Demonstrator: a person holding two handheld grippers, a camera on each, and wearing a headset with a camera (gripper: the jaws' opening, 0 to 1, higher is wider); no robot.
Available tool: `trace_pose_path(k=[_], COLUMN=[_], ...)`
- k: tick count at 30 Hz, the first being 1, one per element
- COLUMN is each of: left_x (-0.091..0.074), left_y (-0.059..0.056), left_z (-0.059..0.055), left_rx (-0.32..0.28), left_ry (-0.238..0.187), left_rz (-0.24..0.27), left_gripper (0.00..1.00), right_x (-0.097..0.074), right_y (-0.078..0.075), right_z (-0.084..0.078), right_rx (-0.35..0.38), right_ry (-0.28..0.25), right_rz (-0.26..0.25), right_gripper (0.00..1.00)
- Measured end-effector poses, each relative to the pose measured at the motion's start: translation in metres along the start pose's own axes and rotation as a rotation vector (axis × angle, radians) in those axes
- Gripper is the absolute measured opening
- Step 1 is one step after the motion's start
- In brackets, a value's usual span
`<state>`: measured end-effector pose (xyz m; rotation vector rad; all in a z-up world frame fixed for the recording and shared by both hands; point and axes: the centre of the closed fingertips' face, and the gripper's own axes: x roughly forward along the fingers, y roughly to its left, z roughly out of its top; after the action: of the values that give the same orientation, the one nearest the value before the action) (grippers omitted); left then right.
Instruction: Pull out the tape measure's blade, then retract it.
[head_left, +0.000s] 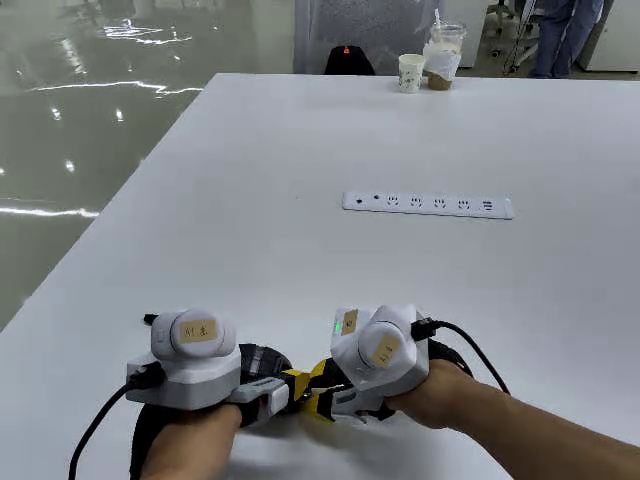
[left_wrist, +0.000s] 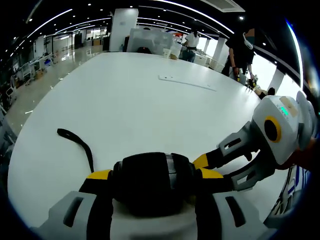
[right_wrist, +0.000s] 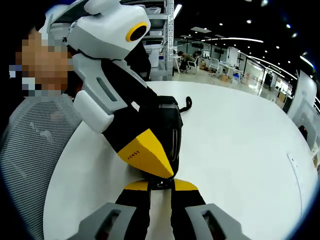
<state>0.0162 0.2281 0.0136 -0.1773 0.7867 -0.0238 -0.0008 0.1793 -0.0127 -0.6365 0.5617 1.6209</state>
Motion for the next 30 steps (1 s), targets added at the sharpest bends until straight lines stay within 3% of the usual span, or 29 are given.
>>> trace_pose_path(k=[3,16,20,30], left_x=[0.0002,0.0006,0.0005,-0.0030], left_y=[-0.0004,-0.0003,-0.0004,-0.0001], left_z=[-0.0004,-0.0010,-0.0010,0.0003], left_rx=[-0.005,-0.020,-0.017,-0.007], left_ry=[0.004,0.016,0.016,0.005], left_rz=[-0.005,-0.015,-0.018,-0.019], left_gripper=[0.63,0.64,0.64,0.64], right_x=[0.0003,0.0004,0.0013,-0.0056], right_y=[0.0010,0.0013,0.0009,0.0014], right_z=[-0.0013,-0.0004,0.0022,-0.0039], right_rx=[0.032,0.029,0.053,0.033], right_ry=[-0.001,0.017,0.010,0.034], right_rz=[0.011,0.020,0.009,-0.007], right_gripper=[0.13,0.14,0.32,0.36])
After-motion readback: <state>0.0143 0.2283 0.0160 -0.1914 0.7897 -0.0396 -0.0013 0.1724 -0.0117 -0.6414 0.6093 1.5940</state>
